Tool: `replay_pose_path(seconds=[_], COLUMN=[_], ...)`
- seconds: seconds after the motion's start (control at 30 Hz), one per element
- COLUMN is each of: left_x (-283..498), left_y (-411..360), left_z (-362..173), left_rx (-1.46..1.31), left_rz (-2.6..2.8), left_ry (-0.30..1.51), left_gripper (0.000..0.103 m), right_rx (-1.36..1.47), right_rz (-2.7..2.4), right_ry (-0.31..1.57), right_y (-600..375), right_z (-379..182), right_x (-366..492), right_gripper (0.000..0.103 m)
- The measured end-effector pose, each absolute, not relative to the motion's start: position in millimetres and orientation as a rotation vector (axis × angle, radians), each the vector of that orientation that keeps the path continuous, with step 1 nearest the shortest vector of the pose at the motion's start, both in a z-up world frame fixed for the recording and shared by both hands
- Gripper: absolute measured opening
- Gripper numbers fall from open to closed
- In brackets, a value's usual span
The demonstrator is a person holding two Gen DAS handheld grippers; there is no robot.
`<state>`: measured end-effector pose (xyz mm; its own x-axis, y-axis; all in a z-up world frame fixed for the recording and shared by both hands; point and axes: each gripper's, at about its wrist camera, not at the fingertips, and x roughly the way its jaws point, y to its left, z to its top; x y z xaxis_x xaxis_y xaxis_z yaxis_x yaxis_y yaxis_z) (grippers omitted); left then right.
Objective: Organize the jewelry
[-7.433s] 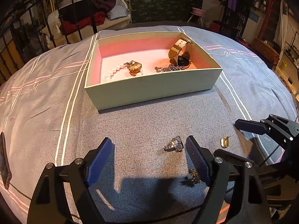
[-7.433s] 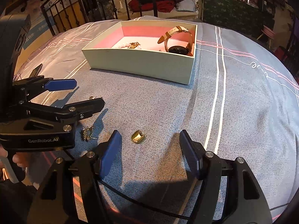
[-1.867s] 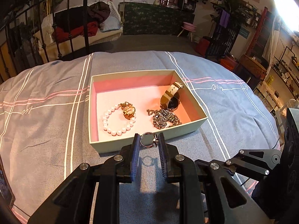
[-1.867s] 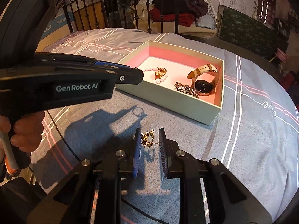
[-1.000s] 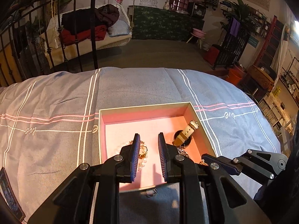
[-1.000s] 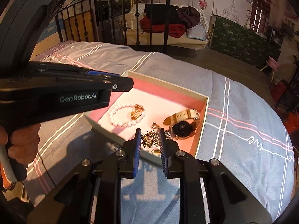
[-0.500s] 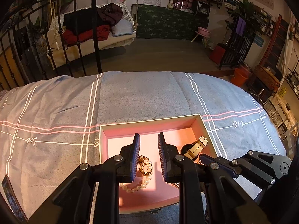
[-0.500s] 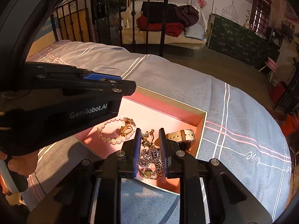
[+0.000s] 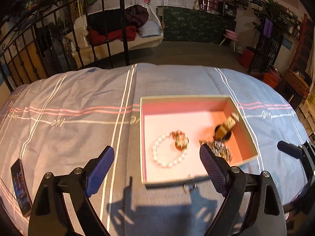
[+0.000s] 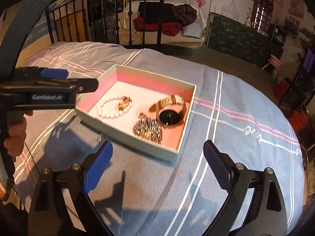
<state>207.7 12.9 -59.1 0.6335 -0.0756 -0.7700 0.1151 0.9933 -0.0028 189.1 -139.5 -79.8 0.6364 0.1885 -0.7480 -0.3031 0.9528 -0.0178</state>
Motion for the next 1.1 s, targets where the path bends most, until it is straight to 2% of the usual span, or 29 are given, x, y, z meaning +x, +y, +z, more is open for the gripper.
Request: replay_pose_path(seconds=[0.13, 0.23, 0.33, 0.4, 0.43, 0.47, 0.5, 0.8, 0.83, 0.87, 0.9, 0.93, 1.1], left_x=[169.9, 175.3, 183.5, 188.6, 190.2, 190.7, 190.5, 165.8, 163.2, 161.0, 159.1, 158.2, 176.6], left_y=[2.8, -14.4, -26.7, -34.8, -37.7, -39.5, -40.3, -12.8, -10.0, -7.8, -7.3, -6.9, -12.4], left_z=[-93.1, -113.5, -120.4, -124.2, -126.2, -127.7, -128.2, -115.2, -113.3, -110.4, -107.2, -103.2, -71.5], left_rx=[0.07, 0.089, 0.066, 0.073, 0.074, 0.077, 0.083, -0.011, -0.017, -0.024, -0.025, -0.025, -0.05], left_rz=[-0.102, -0.103, -0.106, -0.1, -0.102, -0.105, -0.1, -0.14, -0.144, -0.144, -0.148, -0.151, -0.191], left_ry=[0.929, 0.972, 0.969, 0.97, 0.97, 0.962, 0.952, 0.934, 0.935, 0.932, 0.928, 0.921, 0.873], left_gripper=[0.084, 0.073, 0.071, 0.062, 0.051, 0.031, 0.019, 0.02, 0.02, 0.02, 0.02, 0.02, 0.02], right_rx=[-0.035, 0.009, 0.005, 0.017, 0.015, 0.009, 0.001, -0.129, -0.145, -0.155, -0.149, -0.135, -0.135], right_rz=[0.293, 0.305, 0.306, 0.316, 0.318, 0.32, 0.326, 0.373, 0.386, 0.412, 0.443, 0.46, 0.454], right_ry=[0.907, 0.946, 0.96, 0.946, 0.945, 0.943, 0.942, 0.962, 0.963, 0.969, 0.985, 0.981, 0.894], right_y=[-156.5, -159.0, -159.8, -161.0, -161.8, -161.1, -159.9, -126.7, -121.4, -116.5, -112.7, -111.0, -106.2], right_z=[-108.3, -125.3, -130.0, -126.7, -126.5, -126.2, -126.0, -130.9, -131.1, -131.8, -132.8, -130.9, -104.3], right_x=[157.5, 144.9, 142.3, 140.6, 141.6, 141.9, 142.1, 152.8, 154.8, 156.8, 159.5, 161.0, 169.1], right_gripper=[0.092, 0.092, 0.092, 0.092, 0.092, 0.092, 0.092, 0.092, 0.078, 0.057, 0.012, 0.001, 0.001])
